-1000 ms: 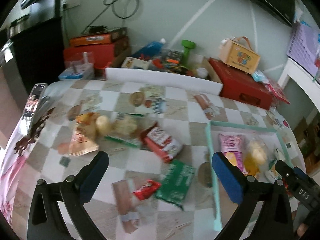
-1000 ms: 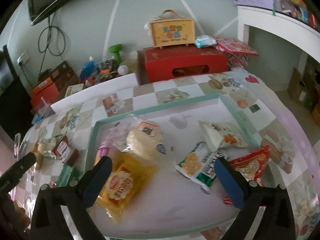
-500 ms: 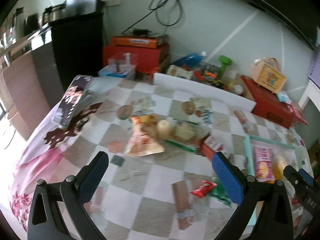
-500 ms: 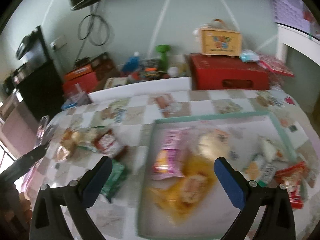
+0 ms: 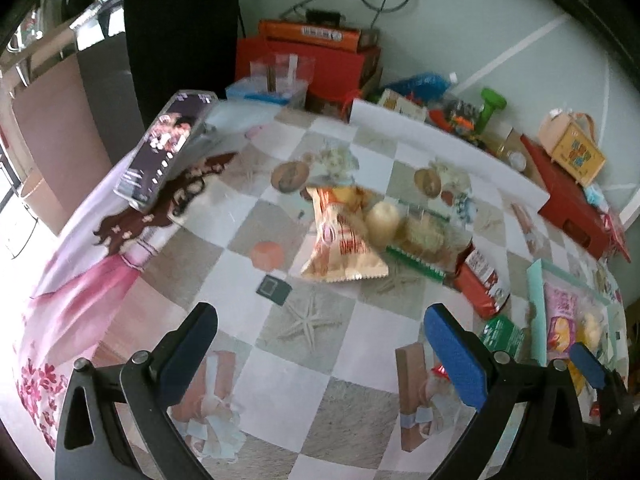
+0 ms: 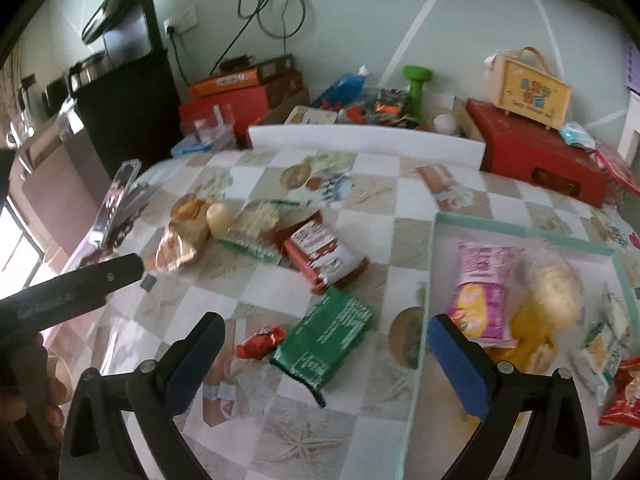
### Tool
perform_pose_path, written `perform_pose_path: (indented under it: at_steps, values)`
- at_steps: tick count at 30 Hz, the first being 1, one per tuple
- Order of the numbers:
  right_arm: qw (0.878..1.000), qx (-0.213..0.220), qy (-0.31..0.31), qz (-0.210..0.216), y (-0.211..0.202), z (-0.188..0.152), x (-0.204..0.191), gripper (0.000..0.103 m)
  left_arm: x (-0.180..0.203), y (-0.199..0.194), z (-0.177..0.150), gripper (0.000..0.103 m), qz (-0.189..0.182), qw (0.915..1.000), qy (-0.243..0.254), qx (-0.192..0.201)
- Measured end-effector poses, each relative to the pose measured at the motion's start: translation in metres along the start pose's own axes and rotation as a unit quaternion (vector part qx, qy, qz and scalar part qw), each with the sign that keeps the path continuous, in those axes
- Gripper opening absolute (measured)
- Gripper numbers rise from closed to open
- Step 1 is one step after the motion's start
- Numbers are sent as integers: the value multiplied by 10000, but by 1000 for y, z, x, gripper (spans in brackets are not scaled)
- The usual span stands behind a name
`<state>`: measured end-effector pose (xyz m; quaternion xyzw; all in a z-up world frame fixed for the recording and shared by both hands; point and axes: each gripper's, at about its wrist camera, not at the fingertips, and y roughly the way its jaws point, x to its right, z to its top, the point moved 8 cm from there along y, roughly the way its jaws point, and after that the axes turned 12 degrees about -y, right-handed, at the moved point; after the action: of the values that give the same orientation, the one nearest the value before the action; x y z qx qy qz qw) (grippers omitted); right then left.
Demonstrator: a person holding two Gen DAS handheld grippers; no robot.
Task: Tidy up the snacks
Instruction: 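Move both grippers back to the snack pile, then grasp the green rectangular snack bag with the right gripper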
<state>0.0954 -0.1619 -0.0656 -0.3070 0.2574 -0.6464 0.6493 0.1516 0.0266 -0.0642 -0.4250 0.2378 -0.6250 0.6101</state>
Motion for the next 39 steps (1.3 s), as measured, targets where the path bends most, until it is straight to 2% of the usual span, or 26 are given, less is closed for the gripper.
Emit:
perform_pose_path:
  at_steps: [2,10,18,26,39]
  values:
    - [10000,-93,-24,11,7,-3,-3,94,2,7,-3,103,-18,9999,9,-114]
    - [9993,-359,43,-4,26,-12,-2,77,6,17,-8,103,-67,9994,59,-346]
    - [9981,-604,19,-80,43,-20,-3,74,10,20,-10,103,-118,9989,110,-435]
    - [9980,-625,-57,15,43,-23,-8,56,16,21,-14,103,-229,9980,176,-555]
    - [9958,-869,182,208,32,-43,-6,47,35,30,-31,103,-412,9941,311,-959]
